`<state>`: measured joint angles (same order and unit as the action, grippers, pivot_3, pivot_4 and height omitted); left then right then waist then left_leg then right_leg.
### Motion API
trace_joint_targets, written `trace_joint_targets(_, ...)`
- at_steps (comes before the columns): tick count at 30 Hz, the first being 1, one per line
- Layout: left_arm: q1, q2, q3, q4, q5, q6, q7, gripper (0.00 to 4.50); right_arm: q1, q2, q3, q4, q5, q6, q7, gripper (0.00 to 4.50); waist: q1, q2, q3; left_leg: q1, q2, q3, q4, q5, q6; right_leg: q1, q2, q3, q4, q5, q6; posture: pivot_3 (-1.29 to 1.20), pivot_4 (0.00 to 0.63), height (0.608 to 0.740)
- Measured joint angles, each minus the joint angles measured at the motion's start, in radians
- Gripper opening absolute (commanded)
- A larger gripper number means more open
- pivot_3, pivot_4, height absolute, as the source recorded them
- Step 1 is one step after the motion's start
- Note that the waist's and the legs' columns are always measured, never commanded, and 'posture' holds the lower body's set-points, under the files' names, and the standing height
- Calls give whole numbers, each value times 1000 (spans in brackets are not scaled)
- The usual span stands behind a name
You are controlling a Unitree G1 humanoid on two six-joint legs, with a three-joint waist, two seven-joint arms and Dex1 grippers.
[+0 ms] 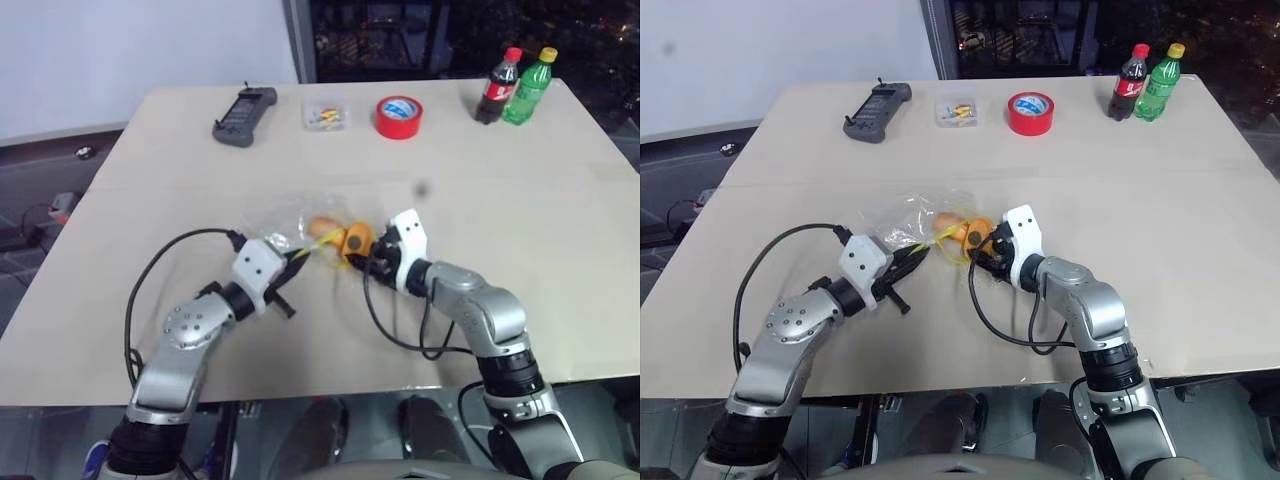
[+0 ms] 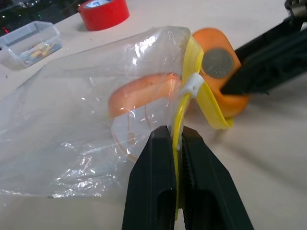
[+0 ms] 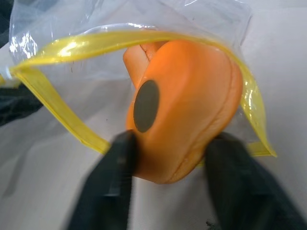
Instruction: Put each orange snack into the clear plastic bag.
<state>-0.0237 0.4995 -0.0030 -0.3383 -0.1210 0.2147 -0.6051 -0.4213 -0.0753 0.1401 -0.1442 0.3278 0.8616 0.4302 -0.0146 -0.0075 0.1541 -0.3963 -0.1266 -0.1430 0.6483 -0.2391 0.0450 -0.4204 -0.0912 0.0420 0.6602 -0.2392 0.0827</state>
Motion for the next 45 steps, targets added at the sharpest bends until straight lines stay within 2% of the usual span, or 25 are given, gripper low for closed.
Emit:
trace_joint_targets(2,13,3,-1,-1,13,-17,1,0,0,-12,2,-4,0,0,2,214,0,0,0,0,0,0,0,0,0,0,0,0,0,0,0,0,150,740)
trace_joint_targets(3,19,6,-2,-2,21,-28,1,0,-1,-23,11,-11,-2,0,4,36,0,0,0,0,0,0,0,0,0,0,0,0,0,0,0,0,150,740)
trace_joint_targets(8,41,14,-7,-1,47,-83,1,0,-41,-147,113,-65,-74,-49,41,36,1,0,0,0,0,0,0,0,0,-1,0,0,0,0,0,0,150,740)
trace_joint_targets(11,48,20,-11,-1,64,-119,-2,0,-68,-229,231,-94,-170,-118,68,36,-1,0,0,0,0,0,0,0,0,-1,0,0,0,0,0,0,150,740)
trace_joint_targets(16,51,29,-34,7,100,-159,-3,0,-121,-280,352,-85,-298,-203,85,36,0,0,0,0,0,0,0,0,0,-1,0,0,-1,0,0,0,150,740)
trace_joint_targets(26,56,19,-56,28,155,-218,8,0,-213,-336,463,58,-561,-497,105,36,0,0,0,0,0,0,0,0,0,-1,0,-1,-1,0,0,0,150,740)
trace_joint_targets(33,39,-36,-45,18,94,-156,18,0,-241,-333,501,149,-730,-719,76,36,1,0,0,0,0,0,0,0,0,-1,0,0,-1,0,0,0,150,740)
trace_joint_targets(39,31,-51,-32,-5,22,-86,19,0,-240,-331,513,215,-869,-904,-16,36,1,0,0,0,0,0,0,0,-1,-1,1,0,-1,0,0,0,150,740)
trace_joint_targets(45,32,-33,-37,-6,21,-78,13,0,-259,-280,512,327,-988,-1041,-159,36,0,0,0,0,0,0,0,0,-1,-1,1,0,-1,0,0,0,150,740)
